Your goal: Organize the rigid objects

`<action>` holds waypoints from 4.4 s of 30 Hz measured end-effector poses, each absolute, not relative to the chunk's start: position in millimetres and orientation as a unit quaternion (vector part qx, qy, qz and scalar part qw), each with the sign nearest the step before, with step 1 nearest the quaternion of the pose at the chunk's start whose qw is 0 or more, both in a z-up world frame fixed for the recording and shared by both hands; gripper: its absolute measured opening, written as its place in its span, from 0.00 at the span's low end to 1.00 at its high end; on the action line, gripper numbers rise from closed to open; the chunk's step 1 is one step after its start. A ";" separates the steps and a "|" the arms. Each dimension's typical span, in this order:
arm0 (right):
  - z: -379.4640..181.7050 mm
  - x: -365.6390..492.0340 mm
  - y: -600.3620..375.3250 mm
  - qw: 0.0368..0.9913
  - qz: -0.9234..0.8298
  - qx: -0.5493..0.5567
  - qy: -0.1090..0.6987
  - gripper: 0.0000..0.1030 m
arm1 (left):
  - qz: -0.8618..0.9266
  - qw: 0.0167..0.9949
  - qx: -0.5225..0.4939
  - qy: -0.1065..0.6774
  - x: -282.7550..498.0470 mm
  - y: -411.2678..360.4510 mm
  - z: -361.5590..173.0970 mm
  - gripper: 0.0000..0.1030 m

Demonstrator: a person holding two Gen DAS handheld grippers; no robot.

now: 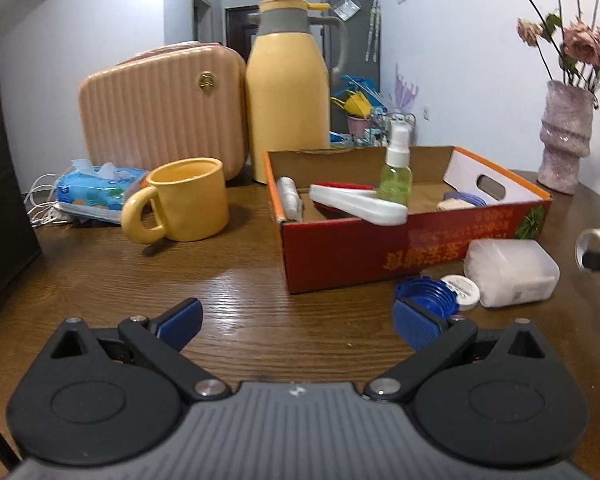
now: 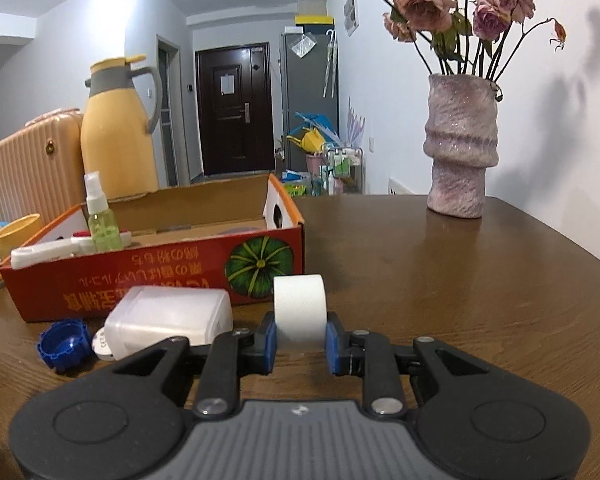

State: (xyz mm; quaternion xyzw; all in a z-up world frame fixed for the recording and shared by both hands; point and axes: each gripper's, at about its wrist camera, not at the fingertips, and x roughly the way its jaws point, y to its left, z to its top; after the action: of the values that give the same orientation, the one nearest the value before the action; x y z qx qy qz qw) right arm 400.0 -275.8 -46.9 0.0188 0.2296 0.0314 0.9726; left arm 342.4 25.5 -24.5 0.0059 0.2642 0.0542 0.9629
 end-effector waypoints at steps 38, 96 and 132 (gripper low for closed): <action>-33.9 381.0 -289.8 0.979 0.054 0.037 0.194 0.23 | -0.083 0.950 0.140 0.265 405.5 -73.8 -51.3 0.70; -47.4 391.8 -279.7 0.967 0.062 0.016 0.246 0.23 | -0.138 0.933 0.116 0.311 422.7 -71.2 -63.2 0.35; -46.6 390.7 -277.0 0.967 0.072 0.014 0.245 0.23 | -0.099 0.943 0.091 0.304 422.1 -76.4 -58.1 0.38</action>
State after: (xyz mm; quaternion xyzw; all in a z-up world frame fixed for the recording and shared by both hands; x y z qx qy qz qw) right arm 390.7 -277.0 -46.6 0.0145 0.2455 0.0718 0.9666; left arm 422.1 -76.4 -58.1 0.0915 0.3041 -0.0993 0.9430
